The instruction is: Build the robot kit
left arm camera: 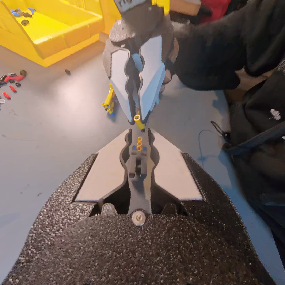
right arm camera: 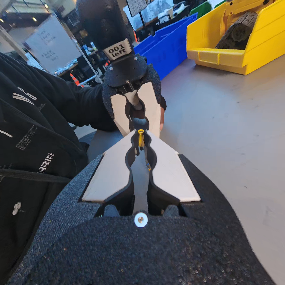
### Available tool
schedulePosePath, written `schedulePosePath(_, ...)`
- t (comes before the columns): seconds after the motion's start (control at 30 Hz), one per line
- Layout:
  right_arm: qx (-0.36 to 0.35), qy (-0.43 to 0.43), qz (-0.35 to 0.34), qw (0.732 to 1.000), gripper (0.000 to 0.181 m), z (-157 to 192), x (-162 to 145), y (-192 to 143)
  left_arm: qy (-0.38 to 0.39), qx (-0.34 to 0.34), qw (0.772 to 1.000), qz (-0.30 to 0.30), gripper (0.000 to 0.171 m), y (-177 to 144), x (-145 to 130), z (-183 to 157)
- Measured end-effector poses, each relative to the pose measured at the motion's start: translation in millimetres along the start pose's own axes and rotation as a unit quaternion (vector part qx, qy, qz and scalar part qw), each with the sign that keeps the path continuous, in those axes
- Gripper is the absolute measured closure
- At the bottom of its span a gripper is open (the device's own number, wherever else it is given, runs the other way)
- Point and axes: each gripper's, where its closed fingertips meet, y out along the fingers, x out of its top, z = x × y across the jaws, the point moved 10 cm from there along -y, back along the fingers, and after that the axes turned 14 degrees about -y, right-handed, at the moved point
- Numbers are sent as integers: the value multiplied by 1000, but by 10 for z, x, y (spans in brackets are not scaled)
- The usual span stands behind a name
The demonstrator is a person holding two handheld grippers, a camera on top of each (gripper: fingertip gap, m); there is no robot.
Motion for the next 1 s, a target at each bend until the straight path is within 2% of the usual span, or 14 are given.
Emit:
schedulePosePath(0.2,23,54,-100,993,175,-11,55,-15,-62,-64,993,-79,165,-91,106,2)
schedulePosePath(0.53,15,30,-131,991,175,17,109,-43,-128,-99,982,-95,168,-138,149,15)
schedulePosePath(0.77,18,22,-119,992,175,15,122,-48,-120,-104,983,-95,166,-148,140,14)
schedulePosePath(0.83,15,15,-124,992,175,25,120,-59,-116,-103,983,-103,151,-163,144,11)
schedulePosePath(0.87,14,18,-129,991,175,20,118,-67,-115,-101,982,-108,151,-170,152,8)
schedulePosePath(1.0,14,5,-120,993,175,27,106,-60,-110,-89,983,-121,163,-189,172,5)
